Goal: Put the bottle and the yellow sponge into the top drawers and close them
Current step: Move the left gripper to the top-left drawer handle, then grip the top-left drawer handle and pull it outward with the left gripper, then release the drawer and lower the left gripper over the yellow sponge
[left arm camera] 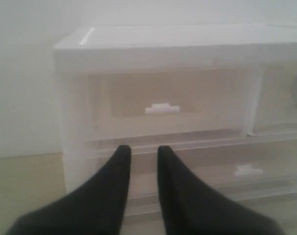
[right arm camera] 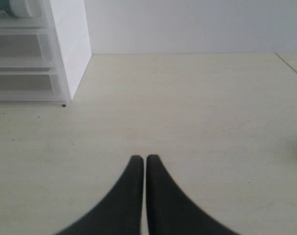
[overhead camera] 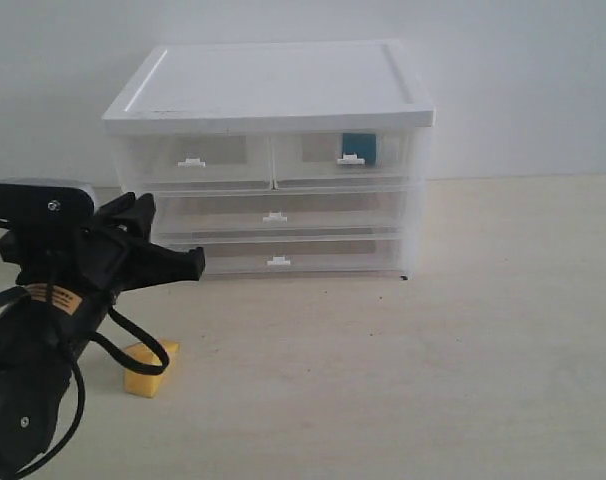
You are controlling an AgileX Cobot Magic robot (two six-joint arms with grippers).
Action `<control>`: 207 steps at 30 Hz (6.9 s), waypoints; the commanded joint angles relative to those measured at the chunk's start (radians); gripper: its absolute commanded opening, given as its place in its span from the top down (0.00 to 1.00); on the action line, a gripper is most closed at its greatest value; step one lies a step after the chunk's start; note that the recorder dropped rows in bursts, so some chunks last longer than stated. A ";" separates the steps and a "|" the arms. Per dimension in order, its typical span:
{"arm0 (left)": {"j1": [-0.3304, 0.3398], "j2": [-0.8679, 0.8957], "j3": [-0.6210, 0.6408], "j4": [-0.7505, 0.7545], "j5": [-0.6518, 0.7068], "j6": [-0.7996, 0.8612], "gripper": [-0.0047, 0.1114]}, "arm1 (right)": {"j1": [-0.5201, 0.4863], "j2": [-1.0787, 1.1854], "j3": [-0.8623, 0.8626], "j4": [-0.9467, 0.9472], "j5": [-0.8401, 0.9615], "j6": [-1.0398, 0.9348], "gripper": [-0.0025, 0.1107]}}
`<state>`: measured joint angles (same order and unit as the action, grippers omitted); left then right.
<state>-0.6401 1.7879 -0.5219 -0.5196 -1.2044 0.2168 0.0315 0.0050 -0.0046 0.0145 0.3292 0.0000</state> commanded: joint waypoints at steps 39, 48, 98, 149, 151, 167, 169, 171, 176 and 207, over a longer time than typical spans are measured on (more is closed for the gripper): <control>0.072 0.203 -0.258 0.039 -0.017 -0.008 0.24 | 0.000 -0.005 0.005 0.002 -0.007 0.000 0.98; 0.084 0.218 -0.299 0.052 -0.017 -0.041 0.25 | 0.000 -0.005 0.005 0.002 -0.007 0.000 0.98; -0.007 0.102 -0.154 -0.025 -0.017 -0.013 0.92 | 0.000 -0.005 0.005 0.002 -0.007 0.000 0.98; -0.152 -0.137 -0.027 -0.293 0.357 0.179 0.38 | 0.000 -0.005 0.005 0.002 -0.007 0.000 0.98; -0.152 -0.197 -0.027 -0.307 0.432 0.235 0.38 | 0.000 -0.005 0.005 0.002 -0.007 0.000 0.98; -0.150 -0.560 -0.027 -0.615 1.009 0.928 0.44 | 0.000 -0.005 0.005 0.002 -0.007 0.000 0.98; -0.150 -0.560 -0.027 -0.625 1.086 0.968 0.51 | 0.000 -0.005 0.005 0.002 -0.007 0.000 0.98; -0.150 -0.558 -0.027 -0.625 1.136 0.970 0.58 | 0.000 -0.005 0.005 0.002 -0.007 0.000 0.98; -0.150 -0.558 -0.030 -0.578 1.304 0.970 0.76 | 0.000 -0.005 0.005 0.002 -0.007 0.000 0.98; -0.150 -0.558 0.015 1.090 1.590 -0.876 0.30 | 0.000 -0.005 0.005 0.002 -0.007 0.000 0.98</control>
<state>-0.7862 1.2333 -0.5627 0.4067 0.5539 -0.4865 0.0315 0.0050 -0.0046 0.0184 0.3292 0.0000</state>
